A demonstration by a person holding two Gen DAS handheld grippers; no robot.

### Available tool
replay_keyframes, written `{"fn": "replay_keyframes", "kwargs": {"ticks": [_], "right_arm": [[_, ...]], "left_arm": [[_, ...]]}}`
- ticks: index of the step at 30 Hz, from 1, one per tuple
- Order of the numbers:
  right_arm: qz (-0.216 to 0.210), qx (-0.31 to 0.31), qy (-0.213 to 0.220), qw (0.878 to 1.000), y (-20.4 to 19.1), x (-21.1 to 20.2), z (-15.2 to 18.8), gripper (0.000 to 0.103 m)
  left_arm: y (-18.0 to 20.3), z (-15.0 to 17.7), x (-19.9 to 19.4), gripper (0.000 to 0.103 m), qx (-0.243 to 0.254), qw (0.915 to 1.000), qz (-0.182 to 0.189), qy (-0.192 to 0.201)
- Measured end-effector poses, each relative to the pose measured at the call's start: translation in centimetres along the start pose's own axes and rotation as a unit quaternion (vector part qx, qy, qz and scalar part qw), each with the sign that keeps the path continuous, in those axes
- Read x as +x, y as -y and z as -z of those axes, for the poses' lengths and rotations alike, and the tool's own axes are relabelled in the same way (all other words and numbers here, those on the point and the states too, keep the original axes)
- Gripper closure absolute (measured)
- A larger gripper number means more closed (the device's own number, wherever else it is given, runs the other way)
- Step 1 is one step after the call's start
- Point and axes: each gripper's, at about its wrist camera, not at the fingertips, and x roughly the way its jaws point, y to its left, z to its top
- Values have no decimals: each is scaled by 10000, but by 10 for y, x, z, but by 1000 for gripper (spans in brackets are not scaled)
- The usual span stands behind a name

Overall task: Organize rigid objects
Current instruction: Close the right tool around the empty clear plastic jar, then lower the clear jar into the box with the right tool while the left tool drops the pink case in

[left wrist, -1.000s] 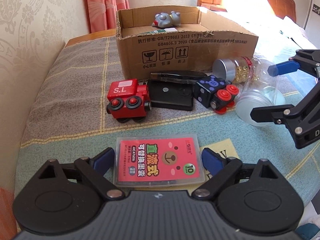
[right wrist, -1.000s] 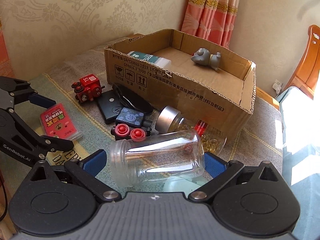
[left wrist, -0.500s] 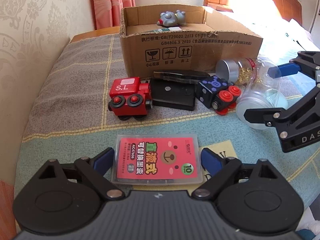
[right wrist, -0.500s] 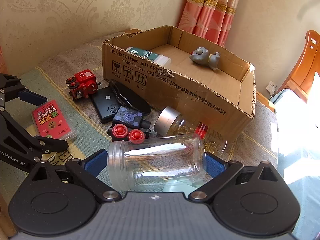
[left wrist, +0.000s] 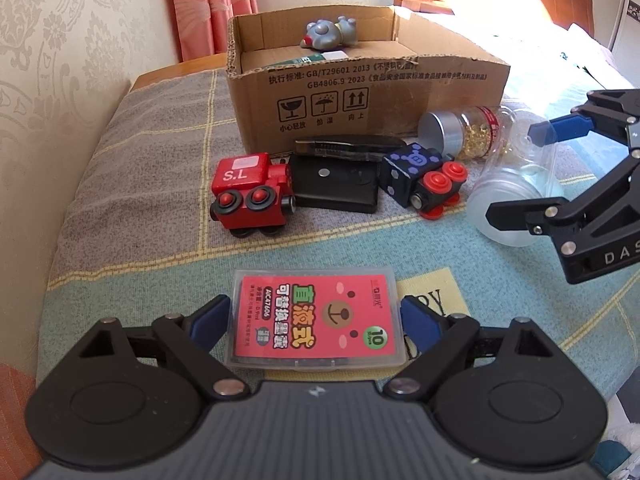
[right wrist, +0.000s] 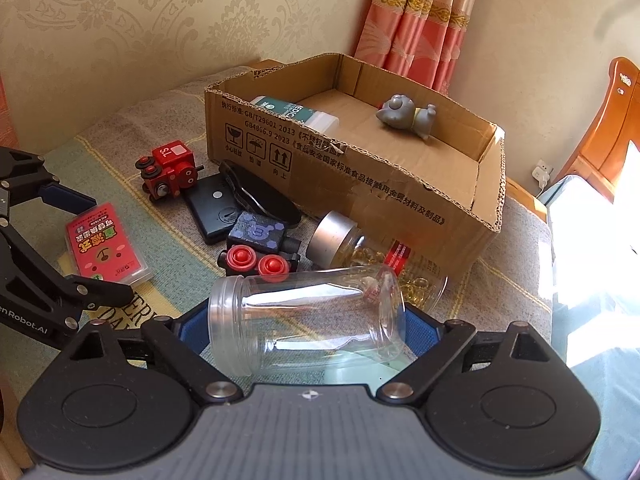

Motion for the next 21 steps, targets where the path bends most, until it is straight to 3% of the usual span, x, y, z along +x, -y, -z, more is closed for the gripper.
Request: {"fn": "replay_keyframes", "kwargs": {"ticks": [10, 21], "right_arm": [[4, 95, 319, 9994, 14, -27, -11, 7], [305, 338, 982, 9941, 60, -31, -73, 7]], "left_arm": [[-2, -12, -23, 13, 16, 9999, -34, 158], [-5, -46, -38, 13, -108, 9981, -119, 596]]}}
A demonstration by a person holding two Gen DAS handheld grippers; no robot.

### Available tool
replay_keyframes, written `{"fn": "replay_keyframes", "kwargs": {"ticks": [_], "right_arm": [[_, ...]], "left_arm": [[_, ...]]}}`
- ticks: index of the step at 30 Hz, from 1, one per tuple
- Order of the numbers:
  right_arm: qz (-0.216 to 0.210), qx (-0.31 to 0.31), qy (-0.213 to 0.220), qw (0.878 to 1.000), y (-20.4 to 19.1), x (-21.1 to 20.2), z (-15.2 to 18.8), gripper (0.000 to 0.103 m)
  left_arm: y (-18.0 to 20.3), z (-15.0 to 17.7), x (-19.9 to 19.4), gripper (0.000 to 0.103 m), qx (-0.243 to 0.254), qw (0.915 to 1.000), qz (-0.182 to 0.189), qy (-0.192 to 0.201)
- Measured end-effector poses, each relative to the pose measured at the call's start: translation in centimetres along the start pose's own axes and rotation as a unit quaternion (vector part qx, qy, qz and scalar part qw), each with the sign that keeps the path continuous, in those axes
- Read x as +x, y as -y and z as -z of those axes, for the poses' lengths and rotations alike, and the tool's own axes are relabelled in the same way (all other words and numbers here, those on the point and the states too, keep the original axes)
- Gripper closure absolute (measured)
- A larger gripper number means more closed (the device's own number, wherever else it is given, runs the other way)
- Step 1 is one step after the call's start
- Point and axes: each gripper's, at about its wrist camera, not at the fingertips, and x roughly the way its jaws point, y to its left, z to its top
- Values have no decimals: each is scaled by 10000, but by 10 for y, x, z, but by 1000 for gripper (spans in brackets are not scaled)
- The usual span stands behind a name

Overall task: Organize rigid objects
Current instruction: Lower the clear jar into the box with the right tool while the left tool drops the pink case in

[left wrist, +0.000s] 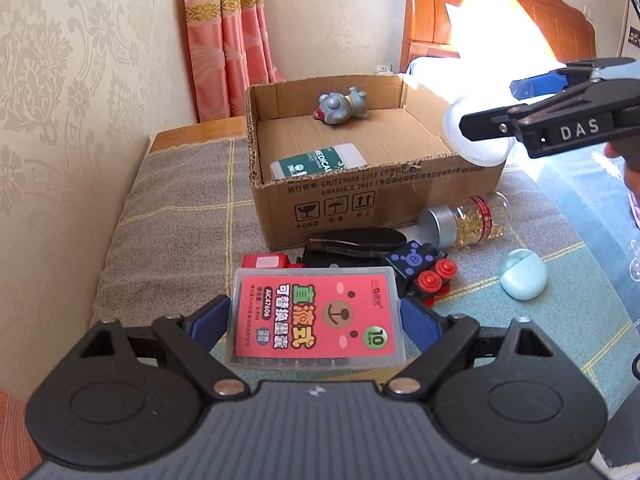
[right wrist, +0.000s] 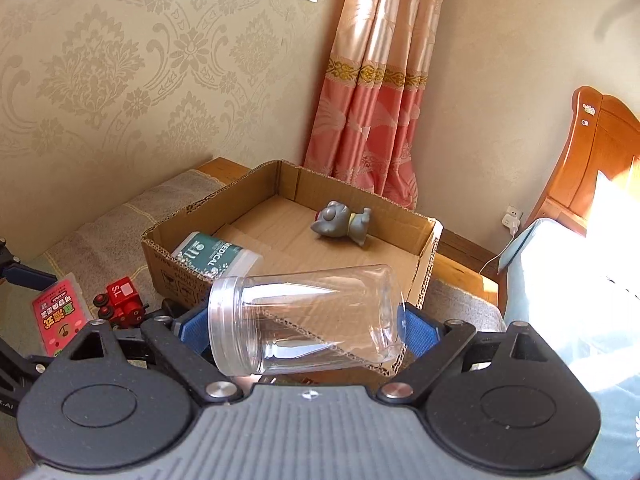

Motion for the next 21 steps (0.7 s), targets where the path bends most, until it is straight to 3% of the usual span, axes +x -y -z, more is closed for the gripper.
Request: {"fn": "replay_keyframes", "kwargs": {"ticks": [4, 5, 8, 21], "right_arm": [[169, 229, 216, 9994, 11, 18, -21, 6], [223, 320, 242, 9989, 14, 24, -24, 0], [233, 444, 80, 9987, 18, 37, -26, 0], [134, 958, -295, 9949, 2, 3, 22, 0]], "left_arm": [[-1, -12, 1, 13, -21, 9999, -42, 132], [-1, -15, 1, 13, -24, 9998, -55, 169], [-2, -22, 2, 13, -32, 9997, -77, 224], [2, -59, 16, 13, 32, 9991, -184, 394]]}}
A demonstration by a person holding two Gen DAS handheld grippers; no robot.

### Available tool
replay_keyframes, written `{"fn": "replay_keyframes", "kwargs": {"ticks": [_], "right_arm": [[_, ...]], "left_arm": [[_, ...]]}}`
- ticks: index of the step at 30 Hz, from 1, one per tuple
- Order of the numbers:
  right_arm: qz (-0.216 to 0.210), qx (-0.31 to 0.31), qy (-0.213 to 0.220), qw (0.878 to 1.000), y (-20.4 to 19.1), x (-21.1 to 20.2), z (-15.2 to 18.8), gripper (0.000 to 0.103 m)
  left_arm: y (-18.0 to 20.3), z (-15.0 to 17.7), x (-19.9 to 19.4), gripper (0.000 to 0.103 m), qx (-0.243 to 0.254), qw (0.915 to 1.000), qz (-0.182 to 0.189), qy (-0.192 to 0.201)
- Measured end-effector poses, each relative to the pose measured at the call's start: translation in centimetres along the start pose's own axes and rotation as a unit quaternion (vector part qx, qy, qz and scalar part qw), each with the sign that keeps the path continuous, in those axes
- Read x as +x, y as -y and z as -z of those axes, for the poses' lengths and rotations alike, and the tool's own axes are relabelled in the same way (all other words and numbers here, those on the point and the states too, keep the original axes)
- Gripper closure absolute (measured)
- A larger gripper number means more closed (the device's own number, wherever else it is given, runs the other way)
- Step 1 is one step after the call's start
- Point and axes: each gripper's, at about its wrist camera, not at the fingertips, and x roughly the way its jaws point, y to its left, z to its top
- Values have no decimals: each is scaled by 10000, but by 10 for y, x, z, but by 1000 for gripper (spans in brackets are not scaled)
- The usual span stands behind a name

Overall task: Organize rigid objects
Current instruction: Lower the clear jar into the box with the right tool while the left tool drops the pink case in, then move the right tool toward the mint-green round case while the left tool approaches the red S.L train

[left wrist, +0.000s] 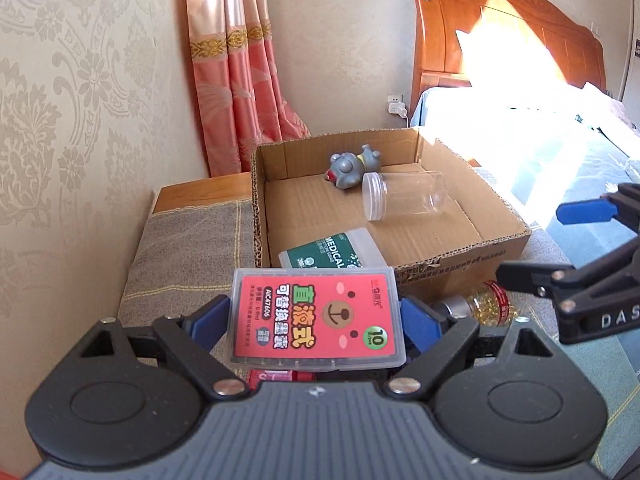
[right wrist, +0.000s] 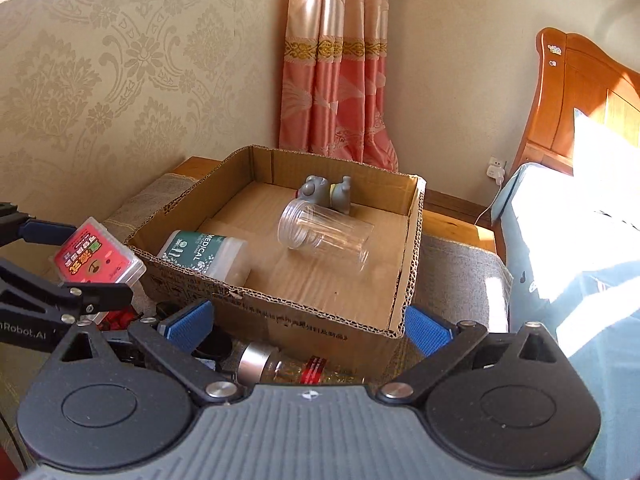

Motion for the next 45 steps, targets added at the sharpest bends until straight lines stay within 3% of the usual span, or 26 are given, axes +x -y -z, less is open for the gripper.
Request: {"fn": "replay_keyframes", "kwargs": {"ticks": [7, 14, 17, 21, 29, 36, 45], "right_arm": [[-23, 339, -30, 9994, 4, -16, 25, 0], [219, 428, -75, 9988, 17, -20, 33, 0], [251, 486, -106, 9984, 22, -21, 37, 0], [244, 597, -115, 9979, 28, -20, 41, 0], [179, 678, -74, 9975, 29, -20, 41, 0], [102, 696, -54, 9975, 23, -25, 46, 0], [2, 660, -121, 9977, 16, -24, 62, 0]], "left_arm": [[9, -37, 17, 13, 110, 9998, -85, 146], [15, -77, 62, 13, 112, 9999, -109, 73], [16, -92, 82, 12, 29, 9991, -423, 58], [13, -102, 93, 11, -69, 9989, -463, 56], [12, -88, 69, 6, 42, 9985, -525, 170], [3, -62, 31, 1, -293, 9976, -486, 402], [-1, -14, 7, 1, -451, 9975, -506, 184]]}}
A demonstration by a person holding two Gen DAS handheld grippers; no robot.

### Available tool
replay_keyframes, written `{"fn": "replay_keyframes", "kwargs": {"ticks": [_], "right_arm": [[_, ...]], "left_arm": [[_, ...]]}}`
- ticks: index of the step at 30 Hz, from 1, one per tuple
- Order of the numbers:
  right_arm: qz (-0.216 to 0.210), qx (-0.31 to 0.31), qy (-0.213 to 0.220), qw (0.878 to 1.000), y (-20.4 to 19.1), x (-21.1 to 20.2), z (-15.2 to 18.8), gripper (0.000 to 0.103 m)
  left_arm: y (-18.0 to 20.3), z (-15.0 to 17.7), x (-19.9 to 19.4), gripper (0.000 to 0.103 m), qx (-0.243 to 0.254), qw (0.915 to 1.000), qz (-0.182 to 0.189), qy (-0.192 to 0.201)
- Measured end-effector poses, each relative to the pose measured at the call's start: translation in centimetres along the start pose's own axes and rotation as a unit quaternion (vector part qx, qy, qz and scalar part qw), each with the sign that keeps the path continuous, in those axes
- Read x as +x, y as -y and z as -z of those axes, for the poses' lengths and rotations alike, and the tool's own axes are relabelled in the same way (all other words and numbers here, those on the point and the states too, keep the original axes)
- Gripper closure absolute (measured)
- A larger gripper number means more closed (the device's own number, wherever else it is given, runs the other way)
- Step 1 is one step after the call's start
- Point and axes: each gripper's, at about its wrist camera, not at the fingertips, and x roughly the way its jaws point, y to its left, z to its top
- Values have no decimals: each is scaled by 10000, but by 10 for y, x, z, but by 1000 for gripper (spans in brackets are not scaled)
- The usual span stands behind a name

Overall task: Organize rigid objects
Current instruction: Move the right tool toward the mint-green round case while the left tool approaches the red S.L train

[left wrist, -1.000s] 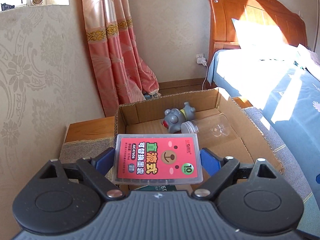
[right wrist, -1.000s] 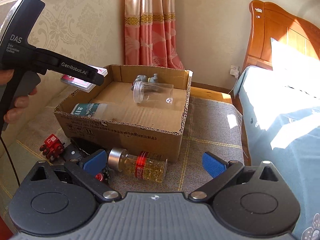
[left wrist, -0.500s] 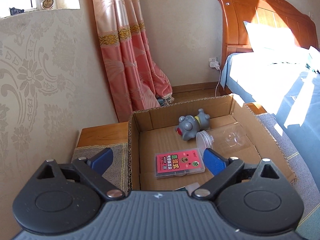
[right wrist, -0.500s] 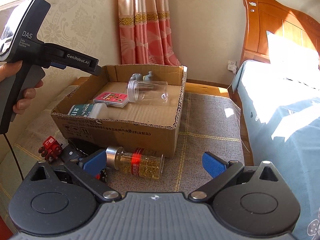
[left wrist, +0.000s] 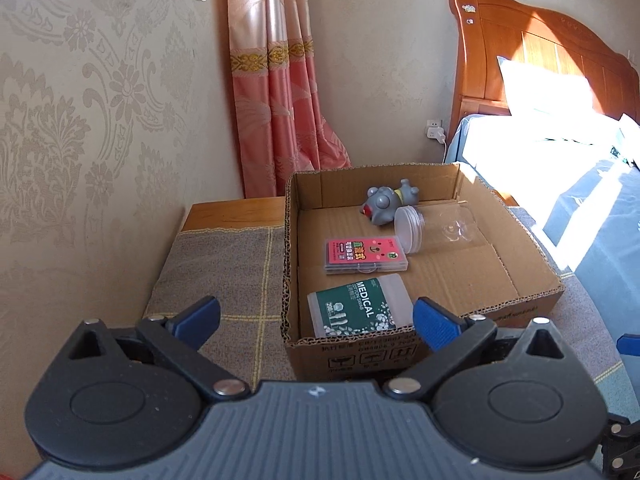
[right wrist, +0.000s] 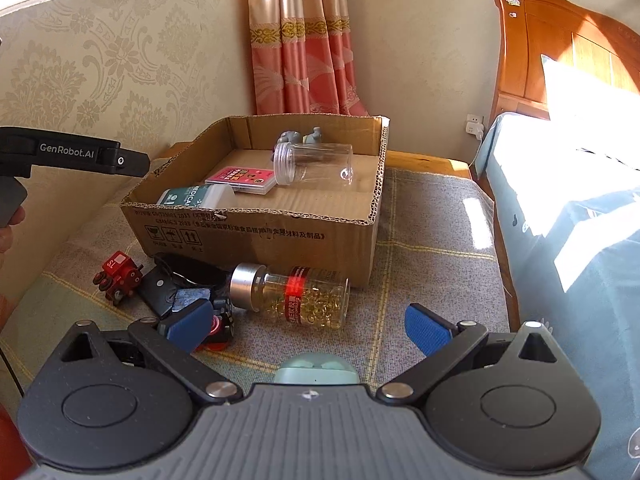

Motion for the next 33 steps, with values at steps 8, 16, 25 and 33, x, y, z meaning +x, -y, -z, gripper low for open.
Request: {"fn": "replay_keyframes", "kwargs": {"ticks": [8, 16, 25, 33], "right_arm": [[86, -201, -484, 9986, 3, 21, 35, 0], [293, -278, -709, 9967, 1, 42, 59, 0], [155, -410, -591, 9973, 4, 56, 47, 0], [236, -341, -530, 9977, 2, 60, 45, 0]], "left_arm": [[-6, 41, -5, 1, -43, 9993, 2, -383], [-11, 71, 6, 1, -101, 9969, -37, -778], [-15, 78, 26, 1, -106, 9956, -70, -932], [-27, 87, 48, 1, -176, 9930, -272, -1135]]}}
